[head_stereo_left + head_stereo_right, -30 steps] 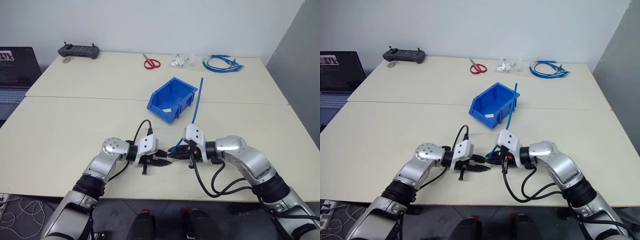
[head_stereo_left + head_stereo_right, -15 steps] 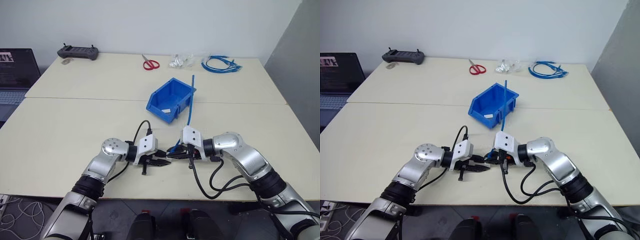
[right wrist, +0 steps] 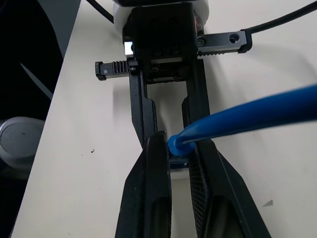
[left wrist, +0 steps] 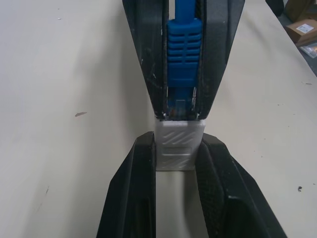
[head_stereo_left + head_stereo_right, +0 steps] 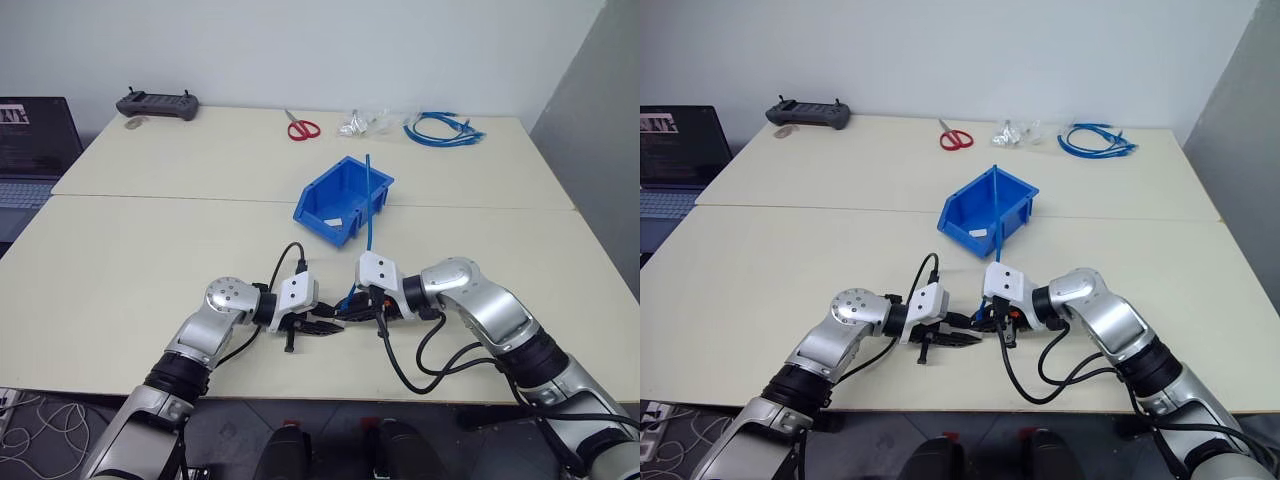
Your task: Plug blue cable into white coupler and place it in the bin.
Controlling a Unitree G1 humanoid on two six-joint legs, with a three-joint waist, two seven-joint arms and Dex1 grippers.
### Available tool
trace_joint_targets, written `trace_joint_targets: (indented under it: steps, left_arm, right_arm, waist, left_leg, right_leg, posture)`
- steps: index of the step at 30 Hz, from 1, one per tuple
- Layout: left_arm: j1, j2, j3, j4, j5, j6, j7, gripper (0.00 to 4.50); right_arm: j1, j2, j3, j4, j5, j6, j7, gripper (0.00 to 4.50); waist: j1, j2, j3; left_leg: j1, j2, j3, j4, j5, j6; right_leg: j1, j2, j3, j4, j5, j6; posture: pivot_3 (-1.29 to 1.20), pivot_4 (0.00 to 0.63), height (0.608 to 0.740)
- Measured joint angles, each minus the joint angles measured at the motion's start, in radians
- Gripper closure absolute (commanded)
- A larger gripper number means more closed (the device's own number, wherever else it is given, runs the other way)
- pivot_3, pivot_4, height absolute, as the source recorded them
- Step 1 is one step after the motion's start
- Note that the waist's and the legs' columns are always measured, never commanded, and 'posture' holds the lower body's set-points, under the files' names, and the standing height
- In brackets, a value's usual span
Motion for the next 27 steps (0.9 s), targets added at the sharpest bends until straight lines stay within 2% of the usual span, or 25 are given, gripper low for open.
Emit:
trace_joint_targets:
  steps: [3,6,10,13,16,18,19,23,25,27]
  left_arm:
    - [0.008,0.004,0.002,-0.002,0.001,0.003,0.006,3.74]
    - [0.022,0.007,0.003,-0.004,0.004,0.012,0.019,3.74]
    - [0.032,0.021,0.003,-0.004,0.006,0.028,0.025,3.74]
    - [0.037,0.029,0.003,-0.004,0.013,0.043,0.031,3.74]
    - [0.038,0.03,0.003,-0.004,0.017,0.045,0.036,3.74]
    - [0.038,0.03,0.003,-0.004,0.017,0.046,0.037,3.03]
    - [0.038,0.028,0.004,-0.009,0.015,0.05,0.039,2.95]
    - [0.039,0.023,0.025,-0.093,-0.025,0.081,0.04,2.07]
    - [0.069,0.04,0.042,-0.131,-0.035,0.087,0.041,1.53]
    - [0.134,0.074,0.045,-0.182,-0.043,0.097,0.04,1.19]
  right_arm:
    - [0.008,0.01,0.009,0.027,-0.015,-0.041,0.006,4.29]
    - [0.021,0.026,0.015,0.061,-0.038,-0.103,0.005,4.29]
    - [0.029,0.063,0.017,0.138,-0.061,-0.2,0.0,4.29]
    - [0.029,0.083,0.024,0.188,-0.073,-0.259,0.0,4.29]
    - [0.029,0.088,0.024,0.205,-0.078,-0.282,0.0,4.29]
    - [0.03,0.088,0.023,0.206,-0.078,-0.283,0.0,4.29]
    - [0.03,0.088,0.019,0.206,-0.077,-0.28,-0.001,4.29]
    - [0.06,0.078,-0.028,0.153,-0.053,-0.195,-0.01,4.29]
    - [0.077,0.053,-0.052,0.091,-0.041,-0.122,-0.02,4.29]
    - [0.095,0.023,-0.09,0.007,-0.004,-0.004,-0.033,4.29]
  waist:
    - [-0.001,0.001,-0.005]
    - [-0.006,0.002,-0.009]
    - [-0.018,0.002,-0.02]
    - [-0.028,0.003,-0.022]
    - [-0.029,0.005,-0.025]
    - [-0.029,0.006,-0.026]
    - [-0.029,0.006,-0.026]
    - [-0.026,0.007,-0.026]
    - [-0.026,0.009,-0.025]
    - [-0.025,0.01,-0.022]
  left_leg:
    - [0.002,0.0,0.0,-0.001,0.0,0.0]
    - [0.016,0.0,0.001,-0.004,0.0,0.0]
    - [0.022,0.001,0.002,-0.006,0.0,0.0]
    - [0.036,0.002,0.001,-0.008,-0.001,0.001]
    - [0.038,0.003,0.0,-0.008,-0.001,0.001]
    - [0.038,0.003,0.0,-0.008,-0.001,0.001]
    - [0.038,0.003,0.0,-0.008,-0.001,0.001]
    - [0.036,0.003,0.0,-0.008,-0.001,0.001]
    - [0.033,0.003,0.0,-0.008,-0.001,0.001]
    - [0.03,0.003,-0.001,-0.008,-0.001,0.0]
  right_leg:
    - [0.002,0.0,0.0,0.0,0.0,0.0]
    - [0.013,0.0,0.0,-0.002,-0.004,0.003]
    - [0.018,0.002,0.002,-0.001,-0.005,0.001]
    - [0.031,0.002,0.001,-0.002,-0.007,-0.002]
    - [0.032,0.002,0.001,-0.002,-0.008,-0.002]
    - [0.032,0.002,0.001,-0.002,-0.008,-0.002]
    - [0.032,0.002,0.001,-0.001,-0.008,-0.002]
    - [0.031,0.001,0.0,-0.002,-0.008,-0.002]
    - [0.029,-0.001,0.001,-0.002,-0.008,-0.002]
    - [0.027,-0.002,0.0,-0.003,-0.008,-0.002]
  posture:
    - [0.0,0.15,0.74]
    - [0.0,0.15,0.74]
    - [0.0,0.15,0.74]
    - [0.0,0.15,0.74]
    - [0.0,0.15,0.74]
    - [0.0,0.15,0.74]
    - [0.0,0.15,0.74]
    - [0.0,0.15,0.74]
    - [0.0,0.15,0.74]
    - [0.0,0.15,0.74]
